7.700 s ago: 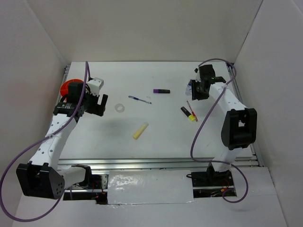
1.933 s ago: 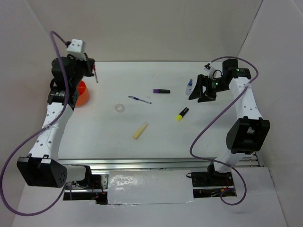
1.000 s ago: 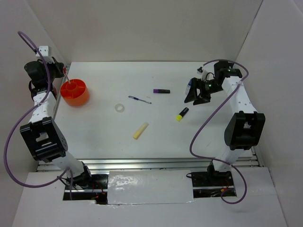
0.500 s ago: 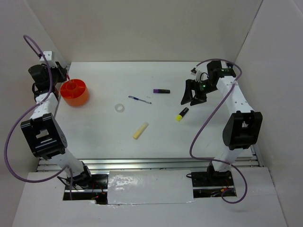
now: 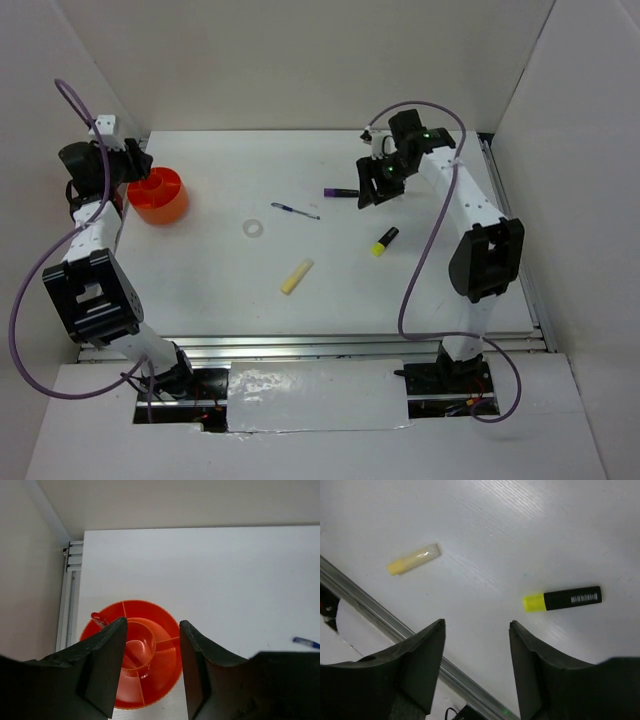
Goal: Sort the stationery into containers
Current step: Place the pen in the storage box, then pick up the pen from the center of the board.
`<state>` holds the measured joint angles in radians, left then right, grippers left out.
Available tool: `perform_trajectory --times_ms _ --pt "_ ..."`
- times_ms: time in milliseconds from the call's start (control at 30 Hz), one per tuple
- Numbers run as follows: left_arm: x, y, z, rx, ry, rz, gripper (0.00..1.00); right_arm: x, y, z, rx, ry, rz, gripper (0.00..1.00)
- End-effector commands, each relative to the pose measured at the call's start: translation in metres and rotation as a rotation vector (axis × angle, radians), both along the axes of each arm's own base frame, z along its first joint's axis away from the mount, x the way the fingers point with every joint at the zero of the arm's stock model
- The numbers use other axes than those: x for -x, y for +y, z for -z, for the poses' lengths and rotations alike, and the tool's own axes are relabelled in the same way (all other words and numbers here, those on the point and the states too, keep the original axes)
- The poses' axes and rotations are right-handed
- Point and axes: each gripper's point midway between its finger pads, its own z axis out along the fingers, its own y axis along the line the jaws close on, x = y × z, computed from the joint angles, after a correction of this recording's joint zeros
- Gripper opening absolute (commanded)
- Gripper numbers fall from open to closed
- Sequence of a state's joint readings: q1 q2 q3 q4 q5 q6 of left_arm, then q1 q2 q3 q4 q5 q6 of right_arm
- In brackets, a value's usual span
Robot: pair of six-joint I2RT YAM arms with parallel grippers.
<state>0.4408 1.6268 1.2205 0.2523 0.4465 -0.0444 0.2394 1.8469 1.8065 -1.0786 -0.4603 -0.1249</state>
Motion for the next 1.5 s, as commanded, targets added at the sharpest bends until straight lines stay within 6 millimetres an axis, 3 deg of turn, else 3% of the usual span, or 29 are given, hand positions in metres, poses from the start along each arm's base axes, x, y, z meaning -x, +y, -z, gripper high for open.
perform_trajectory --times_ms 0,100,233,533,900,1233,1367,1467 --pt "0.013 -0.039 -0.043 -0.096 -0.075 0.198 0.59 -0.039 0.024 -0.007 0.037 -0.124 -0.029 0.59" --pt "0.024 -0.066 -0.046 -0.087 -0.059 0.304 0.61 -0.049 0.058 0.009 0.083 -0.138 -0.103 0.54" --pt "0.039 -0.090 -0.058 -0.048 -0.070 0.371 0.64 -0.066 0.085 0.036 0.150 -0.160 -0.134 0.54" --pt "0.069 -0.134 -0.065 0.004 -0.053 0.475 0.71 -0.097 0.126 0.090 0.213 -0.178 -0.140 0.62" --pt "0.092 -0.165 -0.069 0.021 -0.046 0.531 0.72 -0.111 0.138 0.117 0.232 -0.205 -0.146 0.65" --pt "0.091 -0.166 -0.065 0.038 -0.020 0.528 0.72 -0.095 0.152 0.147 0.305 -0.190 -0.252 0.57" --pt "0.094 -0.169 -0.069 0.090 -0.010 0.523 0.72 -0.094 0.146 0.170 0.351 -0.157 -0.270 0.53" --pt "0.096 -0.171 -0.074 0.106 -0.013 0.524 0.72 -0.098 0.142 0.169 0.331 -0.139 -0.255 0.51"
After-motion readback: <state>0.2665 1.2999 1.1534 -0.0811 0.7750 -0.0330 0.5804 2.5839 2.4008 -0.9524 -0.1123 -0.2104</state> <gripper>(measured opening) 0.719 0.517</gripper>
